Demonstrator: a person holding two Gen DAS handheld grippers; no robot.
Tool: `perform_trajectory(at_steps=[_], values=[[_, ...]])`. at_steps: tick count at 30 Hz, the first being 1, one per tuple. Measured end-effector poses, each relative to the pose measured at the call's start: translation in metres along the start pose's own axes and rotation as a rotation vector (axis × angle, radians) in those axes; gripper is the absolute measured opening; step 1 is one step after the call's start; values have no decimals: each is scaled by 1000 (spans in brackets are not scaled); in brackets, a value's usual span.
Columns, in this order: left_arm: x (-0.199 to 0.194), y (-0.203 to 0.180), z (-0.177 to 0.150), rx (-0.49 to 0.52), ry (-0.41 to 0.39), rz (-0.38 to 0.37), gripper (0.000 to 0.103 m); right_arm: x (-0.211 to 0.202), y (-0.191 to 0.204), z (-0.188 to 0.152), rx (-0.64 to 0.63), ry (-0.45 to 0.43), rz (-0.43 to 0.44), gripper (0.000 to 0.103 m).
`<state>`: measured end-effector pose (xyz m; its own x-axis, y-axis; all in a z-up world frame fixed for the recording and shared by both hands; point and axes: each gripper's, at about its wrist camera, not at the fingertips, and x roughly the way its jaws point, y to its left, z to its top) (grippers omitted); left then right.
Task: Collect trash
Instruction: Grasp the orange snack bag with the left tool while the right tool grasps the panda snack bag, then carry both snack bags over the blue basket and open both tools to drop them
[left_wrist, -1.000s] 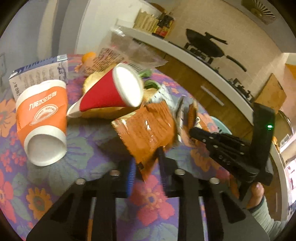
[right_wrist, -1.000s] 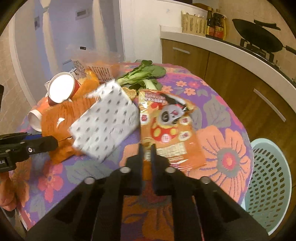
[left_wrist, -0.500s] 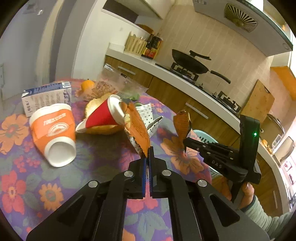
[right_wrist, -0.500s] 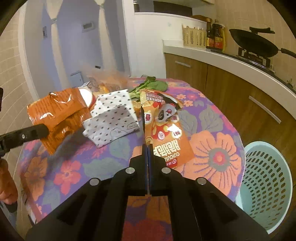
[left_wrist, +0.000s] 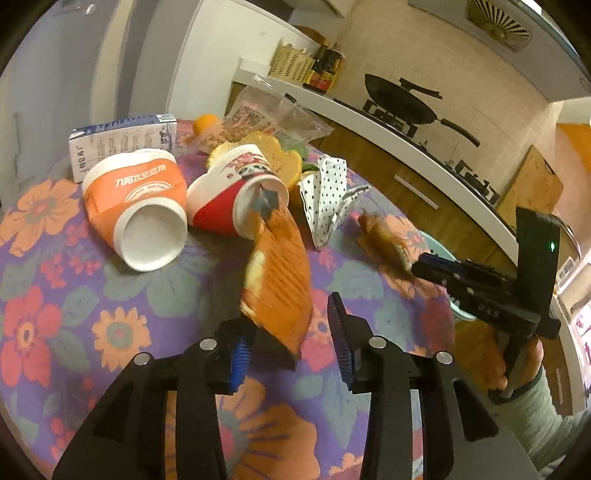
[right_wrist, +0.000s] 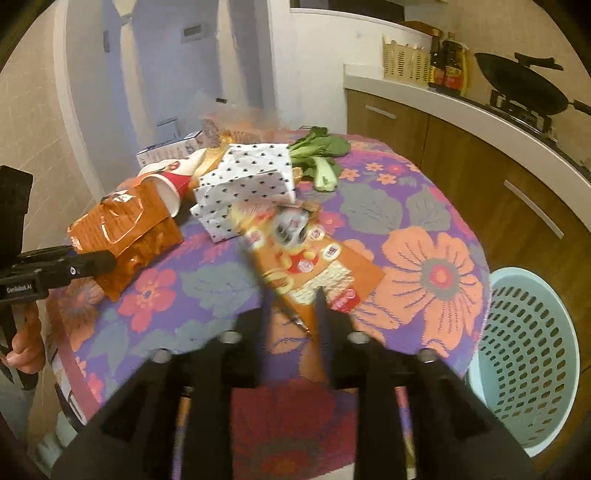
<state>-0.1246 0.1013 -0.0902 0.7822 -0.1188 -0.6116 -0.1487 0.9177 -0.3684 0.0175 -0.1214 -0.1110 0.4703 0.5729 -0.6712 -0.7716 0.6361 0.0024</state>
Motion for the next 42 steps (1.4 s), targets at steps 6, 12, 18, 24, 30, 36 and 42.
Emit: perform_trajectory(at_steps=[6,12,18,24,30,36,42], values=[[15,-1,13,-23,40,44,22,-8,-3,1,-5,-47,-27,77],[13,-10,12,2,33,30,7,11,-15,10,123,-18,-41,85],[-6,-25,2,72,-12,-40,7,43,-42,27,301,57,-29,85],[-14,-33,6,99,-36,-55,7,52,-6,26,113,74,-147,47],[-13,-47,16,154,-34,-28,7,40,-11,19,154,27,-69,4],[-16,-83,40,252,-49,-34,7,-1,-29,22,208,-69,-70,3],[-3,-143,70,364,-58,-71,7,-49,-73,22,284,-161,-147,3]])
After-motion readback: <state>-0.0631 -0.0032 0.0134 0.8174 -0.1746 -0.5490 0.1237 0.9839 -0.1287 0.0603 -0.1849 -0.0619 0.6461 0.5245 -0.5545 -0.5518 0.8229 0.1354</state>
